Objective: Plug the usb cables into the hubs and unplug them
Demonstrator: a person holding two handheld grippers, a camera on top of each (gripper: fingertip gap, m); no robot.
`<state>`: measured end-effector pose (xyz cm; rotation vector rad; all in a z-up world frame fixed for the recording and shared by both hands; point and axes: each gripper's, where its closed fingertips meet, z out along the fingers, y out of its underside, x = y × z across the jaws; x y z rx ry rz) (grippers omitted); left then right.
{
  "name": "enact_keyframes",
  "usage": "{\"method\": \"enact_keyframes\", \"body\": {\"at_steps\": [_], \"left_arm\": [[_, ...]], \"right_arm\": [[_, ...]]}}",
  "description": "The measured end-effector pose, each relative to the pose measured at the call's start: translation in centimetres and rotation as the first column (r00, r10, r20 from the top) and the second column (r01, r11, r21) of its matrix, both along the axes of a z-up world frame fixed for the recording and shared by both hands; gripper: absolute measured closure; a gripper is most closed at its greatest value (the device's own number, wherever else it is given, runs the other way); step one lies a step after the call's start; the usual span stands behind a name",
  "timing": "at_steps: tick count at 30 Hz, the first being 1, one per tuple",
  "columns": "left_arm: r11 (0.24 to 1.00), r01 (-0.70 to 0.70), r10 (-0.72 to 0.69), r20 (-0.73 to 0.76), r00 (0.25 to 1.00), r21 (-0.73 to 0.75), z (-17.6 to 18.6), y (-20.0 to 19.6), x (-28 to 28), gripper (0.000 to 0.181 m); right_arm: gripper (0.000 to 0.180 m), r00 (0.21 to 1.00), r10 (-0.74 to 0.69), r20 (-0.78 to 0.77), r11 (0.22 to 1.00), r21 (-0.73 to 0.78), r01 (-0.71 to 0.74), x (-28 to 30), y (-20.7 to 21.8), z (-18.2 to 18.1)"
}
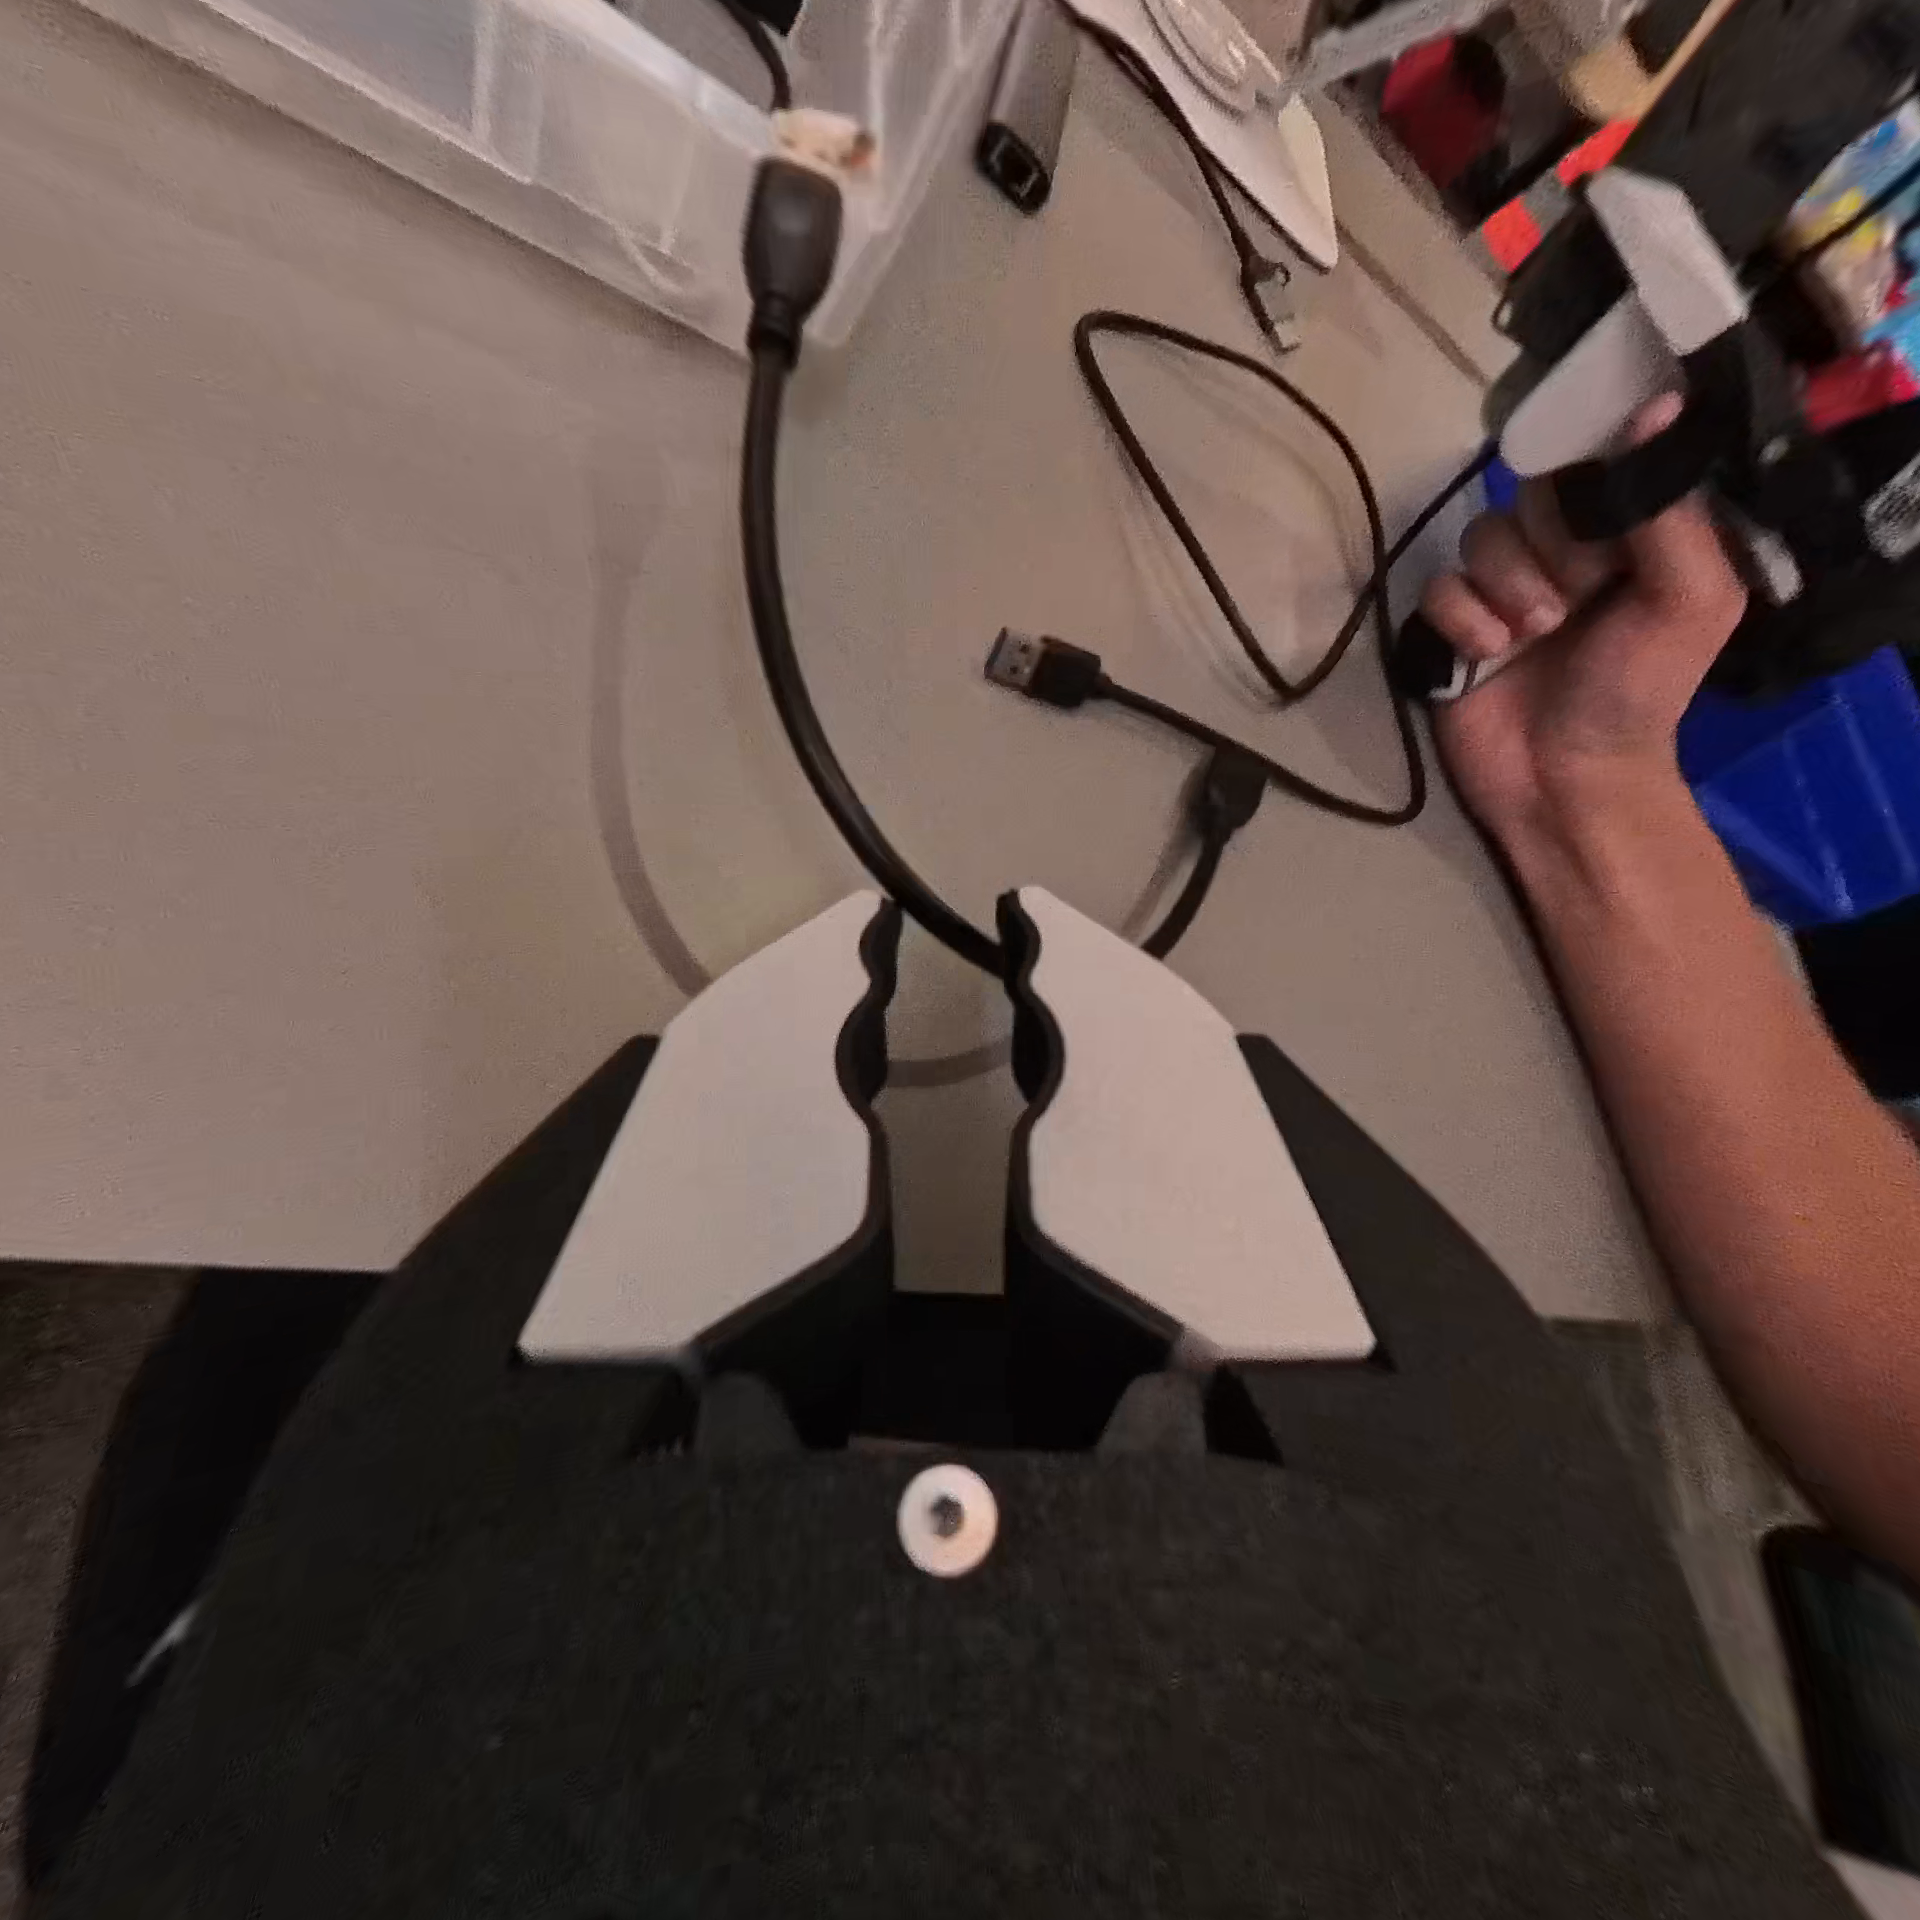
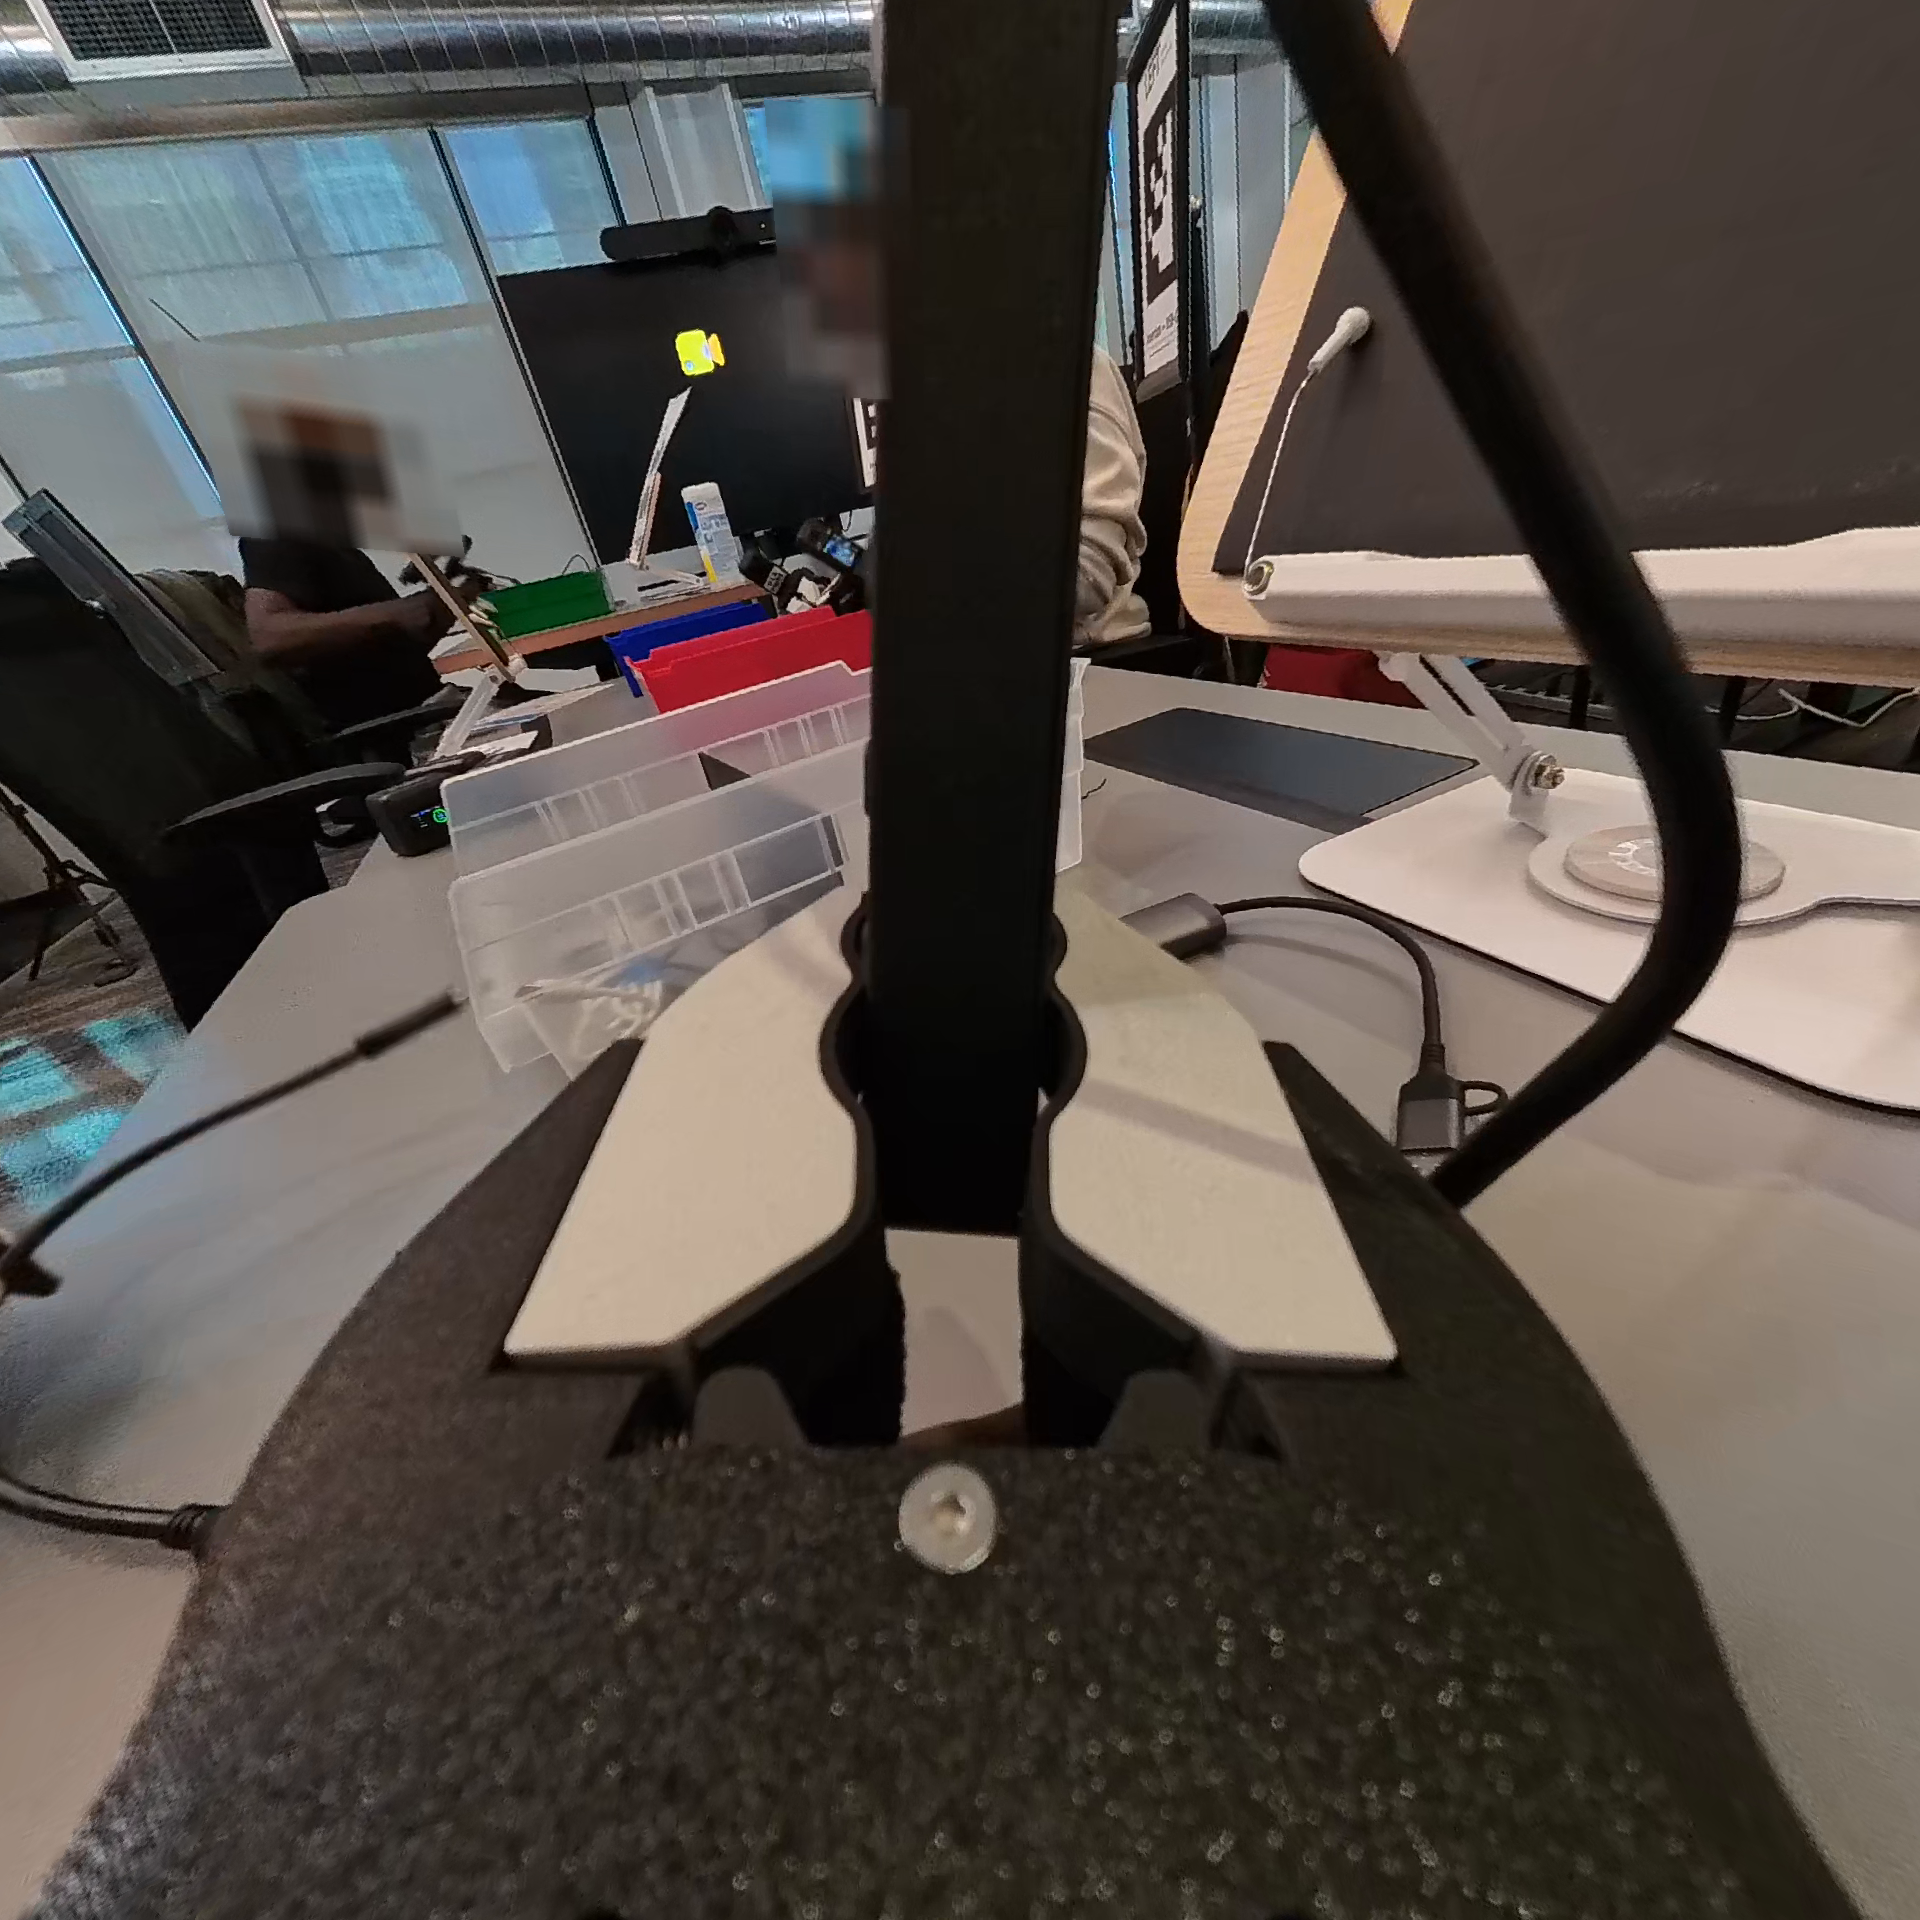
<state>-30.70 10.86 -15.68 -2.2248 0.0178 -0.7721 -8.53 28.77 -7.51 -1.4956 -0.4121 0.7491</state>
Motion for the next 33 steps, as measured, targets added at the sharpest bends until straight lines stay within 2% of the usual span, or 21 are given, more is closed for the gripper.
{"method": "enact_keyframes", "body": {"at_steps": [5, 9, 14, 17, 22, 25, 27, 30, 33], "left_arm": [[0.989, 0.107, -0.081, -0.247, 0.966, 0.097, 0.4, -1.2, -1.9, 0.156], [0.969, 0.171, -0.074, -0.45, 0.89, 0.179, 1.8, 1.5, -5.0, 0.156], [0.973, 0.227, -0.195, -0.412, 0.89, 0.03, 0.5, 5.3, -5.0, 0.141], [0.971, 0.24, -0.226, -0.373, 0.9, -0.008, -0.4, 7.0, -3.4, 0.141], [0.961, 0.273, -0.262, -0.497, 0.827, -0.052, -2.6, 9.2, -2.3, 0.141], [0.956, 0.285, -0.284, -0.452, 0.845, -0.067, -3.1, 9.4, -1.4, 0.14], [0.95, 0.305, -0.297, -0.486, 0.822, -0.064, -3.2, 9.1, -1.0, 0.146], [0.925, 0.38, -0.315, -0.569, 0.76, -0.006, -3.4, 8.4, 0.0, 0.172], [0.88, 0.474, -0.38, -0.595, 0.708, 0.003, -3.5, 8.0, 1.1, 0.172]], "right_arm": [[0.153, 1.0, 0.002, 0.0, 1.0, -0.003, -0.002, 0.0, 0.0, 0.0], [0.153, 1.0, 0.005, 0.0, 1.0, -0.008, -0.005, 0.0, 0.1, -0.1], [0.153, 1.0, 0.007, 0.004, 1.0, -0.008, -0.007, -0.1, 0.0, -0.2], [0.153, 1.0, 0.006, 0.002, 1.0, -0.009, -0.006, -0.1, 0.0, -0.2], [0.153, 1.0, 0.009, 0.002, 1.0, -0.011, -0.009, -0.1, 0.0, -0.2], [0.153, 1.0, 0.013, 0.005, 1.0, -0.007, -0.013, -0.2, 0.0, -0.2], [0.153, 1.0, 0.017, 0.001, 1.0, -0.007, -0.017, -0.2, 0.0, -0.1], [0.153, 1.0, 0.023, -0.004, 1.0, -0.003, -0.023, -0.3, 0.0, -0.1], [0.153, 1.0, 0.024, 0.002, 1.0, 0.004, -0.024, -0.4, 0.0, 0.0]]}}
